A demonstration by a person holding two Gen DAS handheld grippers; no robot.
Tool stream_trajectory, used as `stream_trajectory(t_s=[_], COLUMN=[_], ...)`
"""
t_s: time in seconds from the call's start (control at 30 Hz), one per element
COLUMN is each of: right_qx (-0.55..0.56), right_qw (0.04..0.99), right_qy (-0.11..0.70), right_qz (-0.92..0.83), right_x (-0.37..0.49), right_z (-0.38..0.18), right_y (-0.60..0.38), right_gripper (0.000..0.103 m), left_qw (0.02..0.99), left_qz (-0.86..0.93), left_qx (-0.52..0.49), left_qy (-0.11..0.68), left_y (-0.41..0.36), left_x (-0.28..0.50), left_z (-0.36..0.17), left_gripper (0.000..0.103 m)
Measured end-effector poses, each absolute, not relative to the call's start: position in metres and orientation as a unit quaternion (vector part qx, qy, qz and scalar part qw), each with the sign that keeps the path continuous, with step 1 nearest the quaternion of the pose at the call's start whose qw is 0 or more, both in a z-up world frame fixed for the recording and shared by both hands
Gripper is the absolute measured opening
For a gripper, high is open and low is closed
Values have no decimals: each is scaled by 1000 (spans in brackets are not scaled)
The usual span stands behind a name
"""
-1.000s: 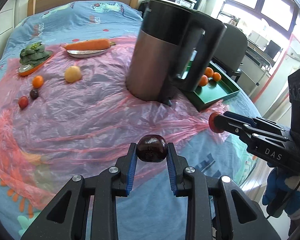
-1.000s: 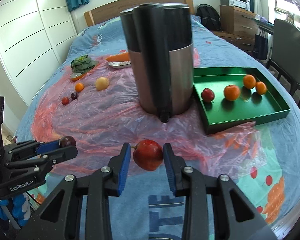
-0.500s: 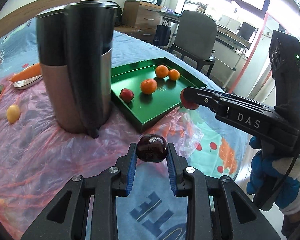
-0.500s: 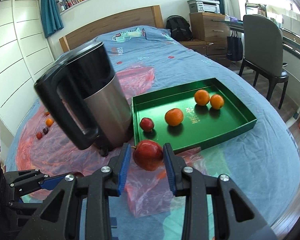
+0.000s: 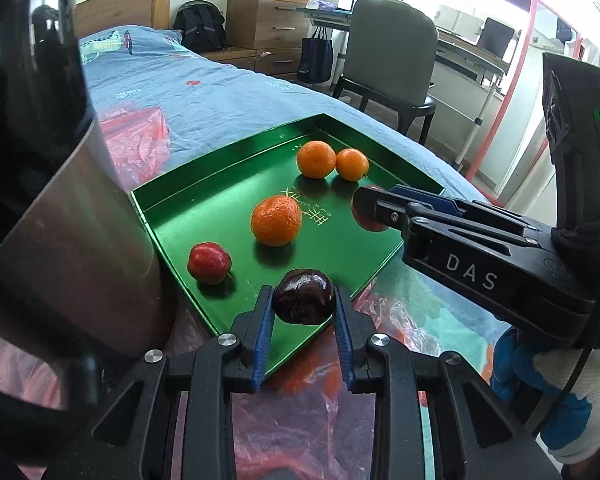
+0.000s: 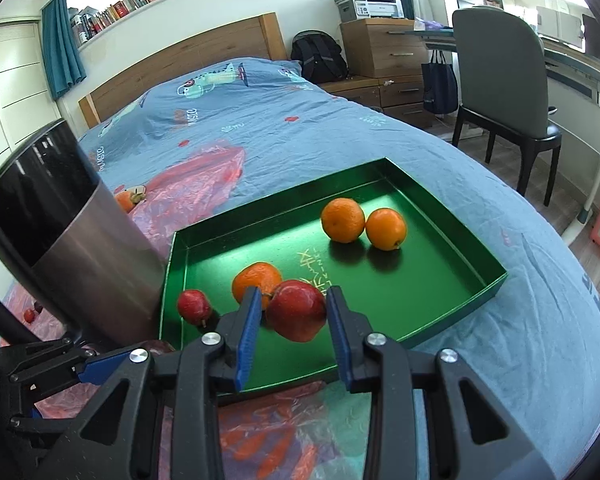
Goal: Organize fruits
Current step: 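Open the left tool over the tray while the right tool releases the apple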
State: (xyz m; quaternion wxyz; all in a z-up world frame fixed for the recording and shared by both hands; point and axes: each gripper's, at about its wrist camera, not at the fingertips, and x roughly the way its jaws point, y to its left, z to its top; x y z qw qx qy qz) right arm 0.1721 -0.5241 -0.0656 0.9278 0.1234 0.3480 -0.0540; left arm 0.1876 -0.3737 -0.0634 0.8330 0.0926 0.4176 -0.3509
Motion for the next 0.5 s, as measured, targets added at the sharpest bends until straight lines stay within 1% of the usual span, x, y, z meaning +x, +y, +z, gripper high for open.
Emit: stream_trajectory(t_s=[0.23, 0.5], right_qx=[103, 84], right_qw=[922, 917], right_qy=[365, 379], right_qz=[-71, -88], right_x=[210, 234], right_z=[-90, -106], right_y=[-536, -545], right_gripper=[30, 30], left_qw=[829, 827], left_qz=[-342, -335], left_qx=[103, 115], left_qy=[430, 437], left_y=[-389, -400], left_x=[209, 226], left_z=[-89, -106], left_gripper=[25, 25])
